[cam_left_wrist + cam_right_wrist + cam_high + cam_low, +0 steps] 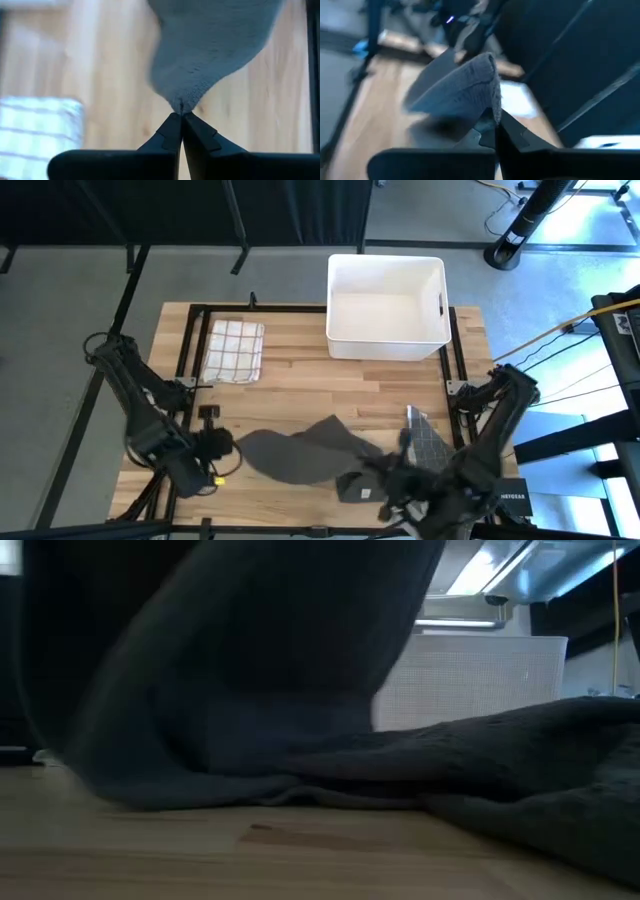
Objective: Fold towel
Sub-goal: Fold the grey towel and put beside the white towel
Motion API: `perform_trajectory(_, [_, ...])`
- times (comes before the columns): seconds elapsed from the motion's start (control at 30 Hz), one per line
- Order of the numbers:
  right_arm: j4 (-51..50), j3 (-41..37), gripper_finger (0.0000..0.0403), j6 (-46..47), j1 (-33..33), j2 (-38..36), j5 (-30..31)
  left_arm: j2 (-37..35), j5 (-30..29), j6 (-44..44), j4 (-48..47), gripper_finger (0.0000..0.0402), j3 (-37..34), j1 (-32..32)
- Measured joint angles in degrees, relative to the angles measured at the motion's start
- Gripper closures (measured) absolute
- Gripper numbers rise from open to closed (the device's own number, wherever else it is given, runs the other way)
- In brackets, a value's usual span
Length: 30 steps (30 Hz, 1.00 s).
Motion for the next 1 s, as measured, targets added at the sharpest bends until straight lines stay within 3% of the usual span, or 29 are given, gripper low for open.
perform_trajectory(0.13, [-1.7, 5.5, 0.0401, -6.3, 0.0, -2.9, 8.4, -3.7, -10.9, 3.2, -2.2, 0.0397, 5.0, -0.6])
perform_trajectory(0.4, [-1.6, 17.0, 0.0401, -21.9, -3.2, -5.8, 19.4, -10.4, -31.9, 14.8, -1.6, 0.0397, 17.1, -0.6])
perform_trajectory(0.57, [-1.6, 24.5, 0.0400, -29.9, -6.8, -5.9, 20.8, -13.6, -44.7, 27.1, 3.9, 0.0396, 23.9, -0.6])
perform_trajectory(0.77, [-1.6, 31.3, 0.0401, -39.1, -12.1, -5.9, 20.2, -16.6, -50.1, 47.7, 18.7, 0.0396, 27.6, -0.6])
perform_trajectory(0.87, [1.8, 30.8, 0.0401, -45.9, -14.9, -7.4, 18.7, -17.8, -51.3, 57.9, 26.5, 0.0396, 27.8, -0.5])
perform_trajectory(1.0, [2.3, 30.7, 0.0401, -47.6, -19.8, -9.5, 14.6, -18.5, -51.5, 69.0, 33.8, 0.0396, 27.8, 1.4])
